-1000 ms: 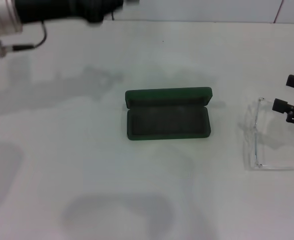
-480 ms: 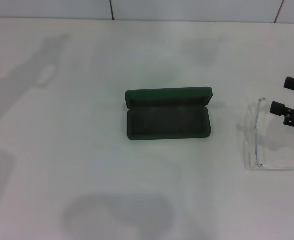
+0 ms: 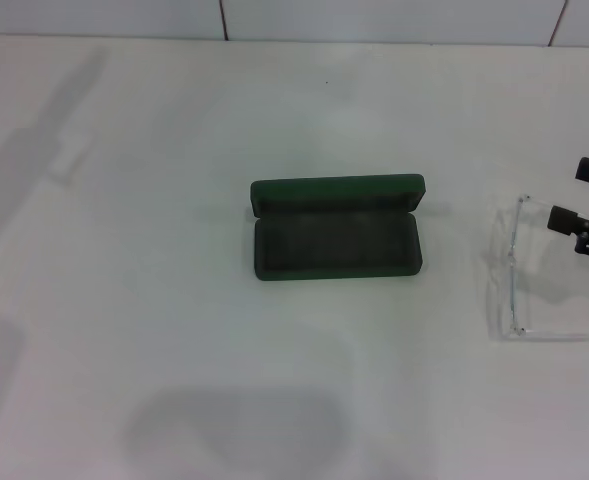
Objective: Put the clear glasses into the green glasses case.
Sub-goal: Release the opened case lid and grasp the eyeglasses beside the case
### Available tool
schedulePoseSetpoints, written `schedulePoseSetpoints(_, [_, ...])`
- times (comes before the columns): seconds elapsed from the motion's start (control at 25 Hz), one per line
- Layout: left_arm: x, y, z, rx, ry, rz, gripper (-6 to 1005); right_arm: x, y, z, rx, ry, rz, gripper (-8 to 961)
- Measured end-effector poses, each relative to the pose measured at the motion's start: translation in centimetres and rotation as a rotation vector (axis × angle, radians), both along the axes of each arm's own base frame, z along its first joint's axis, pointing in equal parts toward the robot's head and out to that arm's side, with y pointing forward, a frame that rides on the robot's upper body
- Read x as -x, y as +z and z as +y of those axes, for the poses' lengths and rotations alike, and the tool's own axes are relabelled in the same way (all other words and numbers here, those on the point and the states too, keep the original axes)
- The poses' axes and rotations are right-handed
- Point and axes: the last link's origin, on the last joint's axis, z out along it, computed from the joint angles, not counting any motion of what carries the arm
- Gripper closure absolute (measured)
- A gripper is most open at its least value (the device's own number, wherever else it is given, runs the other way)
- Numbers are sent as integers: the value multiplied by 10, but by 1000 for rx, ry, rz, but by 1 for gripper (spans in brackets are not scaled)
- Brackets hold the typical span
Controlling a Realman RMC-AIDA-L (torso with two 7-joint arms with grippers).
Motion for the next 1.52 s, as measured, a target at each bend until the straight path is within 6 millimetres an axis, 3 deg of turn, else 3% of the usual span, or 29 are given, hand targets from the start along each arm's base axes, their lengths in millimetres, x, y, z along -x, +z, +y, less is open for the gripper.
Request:
schedulePoseSetpoints(0.24, [11,-6,4,195,73,257,996,2,-3,-1,7,4,8,254])
schedulePoseSetpoints(0.44, [20,-24,3,321,109,438,996,1,-6,-3,12,0,13,255])
schedulePoseSetpoints(0.6, [28,-31,-1,341,123,463,996,-1,-7,-5,15,-3,15,255])
schedulePoseSetpoints(0.88, [17,-43,-8,289,16,430,997,1,-8,-4,16,10,8,256])
schedulePoseSetpoints(1.08, [15,-38,-9,161,1,393,997,-1,-10,-6,17,11,2,257])
schedulePoseSetpoints(1.32, [14,-37,-9,-101,-36,591,997,-1,-9,-6,12,11,5,258])
schedulePoseSetpoints(1.36, [14,-38,-9,-228,-51,699,997,-1,-9,-6,10,9,6,258])
schedulePoseSetpoints(1.52, [16,-43,-10,-423,-77,873,997,-1,-8,-6,4,8,9,258])
